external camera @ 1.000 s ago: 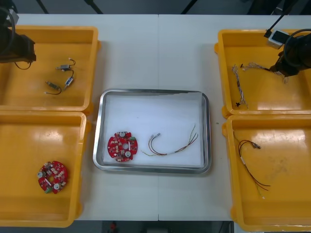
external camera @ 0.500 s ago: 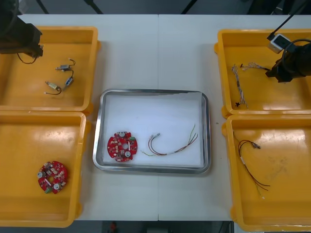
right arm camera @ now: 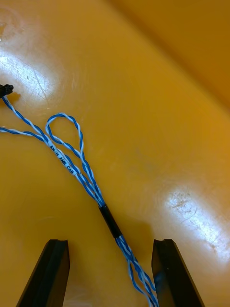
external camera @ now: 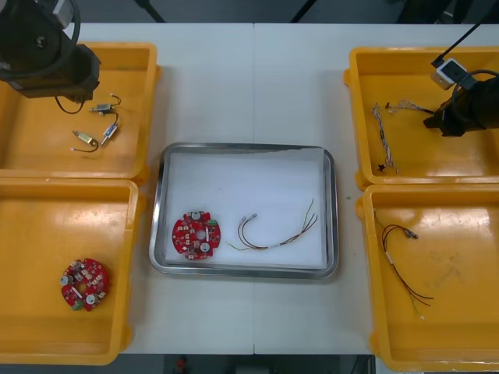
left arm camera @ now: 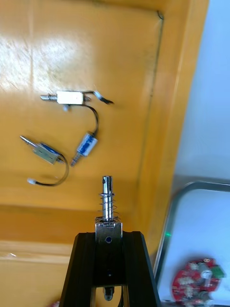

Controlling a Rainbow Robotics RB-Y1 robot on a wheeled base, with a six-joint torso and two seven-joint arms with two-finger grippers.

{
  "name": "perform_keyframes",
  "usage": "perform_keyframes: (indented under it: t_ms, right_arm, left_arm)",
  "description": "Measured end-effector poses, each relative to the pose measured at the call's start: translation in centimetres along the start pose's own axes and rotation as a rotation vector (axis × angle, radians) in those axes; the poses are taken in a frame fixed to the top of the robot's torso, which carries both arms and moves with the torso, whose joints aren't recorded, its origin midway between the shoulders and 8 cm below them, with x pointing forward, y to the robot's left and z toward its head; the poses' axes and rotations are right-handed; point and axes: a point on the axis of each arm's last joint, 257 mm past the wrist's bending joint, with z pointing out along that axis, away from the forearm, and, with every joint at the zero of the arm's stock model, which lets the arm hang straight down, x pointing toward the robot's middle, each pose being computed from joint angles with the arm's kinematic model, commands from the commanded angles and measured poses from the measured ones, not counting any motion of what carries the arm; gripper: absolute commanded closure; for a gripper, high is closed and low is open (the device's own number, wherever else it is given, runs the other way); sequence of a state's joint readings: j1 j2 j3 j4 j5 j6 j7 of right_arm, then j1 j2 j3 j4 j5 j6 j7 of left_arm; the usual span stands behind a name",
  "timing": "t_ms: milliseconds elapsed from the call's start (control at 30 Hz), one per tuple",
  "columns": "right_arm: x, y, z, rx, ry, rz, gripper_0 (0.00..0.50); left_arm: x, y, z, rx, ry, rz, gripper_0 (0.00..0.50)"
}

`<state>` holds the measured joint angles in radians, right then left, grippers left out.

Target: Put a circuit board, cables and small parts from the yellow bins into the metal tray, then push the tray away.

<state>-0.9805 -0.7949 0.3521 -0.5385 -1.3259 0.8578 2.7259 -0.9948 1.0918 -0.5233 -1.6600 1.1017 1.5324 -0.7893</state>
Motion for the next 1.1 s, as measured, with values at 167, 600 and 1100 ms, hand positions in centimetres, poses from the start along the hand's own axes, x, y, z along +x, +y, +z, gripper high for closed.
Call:
perform_keyframes:
  t_ms: [167,600,1100]
  right_arm:
    - [0.4,0.1,0.1,-0.009,-0.011,0.052,0.019]
    - [0.7,0.7,0.1,-0.035,-0.009,0.084,0.500]
    - [2.2,3.6,-1.5,-0.189,0.053,0.089,0.500]
  left_arm:
    - [2.1,-1.5,0.1,0.020,0.003,-0.275,0.499]
    - [4.6,-4.7,2.7,0.010,-0.023,-0.046,0.500]
    - [8.0,-8.9,4.5,0.002,-0.075,-0.004,0.499]
